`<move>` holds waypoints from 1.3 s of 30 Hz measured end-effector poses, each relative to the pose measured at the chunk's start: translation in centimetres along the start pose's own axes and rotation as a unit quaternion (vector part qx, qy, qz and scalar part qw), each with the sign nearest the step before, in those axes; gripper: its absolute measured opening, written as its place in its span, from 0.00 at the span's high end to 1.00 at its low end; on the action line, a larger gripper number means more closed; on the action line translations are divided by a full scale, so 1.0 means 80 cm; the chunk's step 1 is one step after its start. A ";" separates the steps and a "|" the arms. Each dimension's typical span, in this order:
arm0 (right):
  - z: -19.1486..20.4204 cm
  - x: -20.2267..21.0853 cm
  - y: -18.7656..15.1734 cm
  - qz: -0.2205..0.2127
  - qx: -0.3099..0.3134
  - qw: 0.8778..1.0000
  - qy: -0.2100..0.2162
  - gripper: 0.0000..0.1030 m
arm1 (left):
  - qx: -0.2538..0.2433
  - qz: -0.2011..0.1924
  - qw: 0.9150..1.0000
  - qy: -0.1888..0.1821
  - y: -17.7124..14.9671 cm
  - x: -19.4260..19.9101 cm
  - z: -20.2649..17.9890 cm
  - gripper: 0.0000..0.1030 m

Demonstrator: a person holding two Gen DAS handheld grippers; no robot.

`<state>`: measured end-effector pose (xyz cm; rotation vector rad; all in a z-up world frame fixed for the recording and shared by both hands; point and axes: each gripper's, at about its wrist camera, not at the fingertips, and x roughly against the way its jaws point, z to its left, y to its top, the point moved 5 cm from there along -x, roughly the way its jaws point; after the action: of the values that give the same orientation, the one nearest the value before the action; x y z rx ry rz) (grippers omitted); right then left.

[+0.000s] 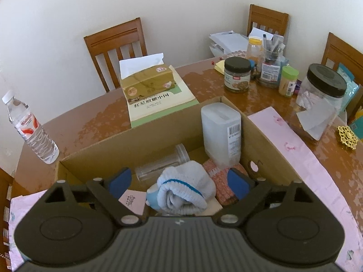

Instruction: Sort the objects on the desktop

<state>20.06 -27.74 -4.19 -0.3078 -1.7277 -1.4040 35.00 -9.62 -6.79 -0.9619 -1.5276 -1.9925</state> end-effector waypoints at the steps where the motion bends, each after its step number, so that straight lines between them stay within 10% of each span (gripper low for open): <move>1: 0.001 0.001 0.000 -0.001 0.000 1.000 0.000 0.00 | 0.001 0.000 1.000 0.001 -0.001 0.002 -0.001 0.11; 19: -0.004 0.009 0.011 -0.006 -0.011 1.000 0.015 0.00 | 0.075 -0.016 0.997 0.022 -0.045 0.078 0.008 0.06; 39: 0.033 -0.009 0.043 0.005 -0.167 0.984 -0.059 0.00 | 0.093 -0.007 0.994 0.058 -0.113 0.157 0.029 0.03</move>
<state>21.53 -24.05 -2.40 -0.5934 -1.5761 -1.6965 20.95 -4.04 -2.83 -0.7499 -1.6251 -1.8432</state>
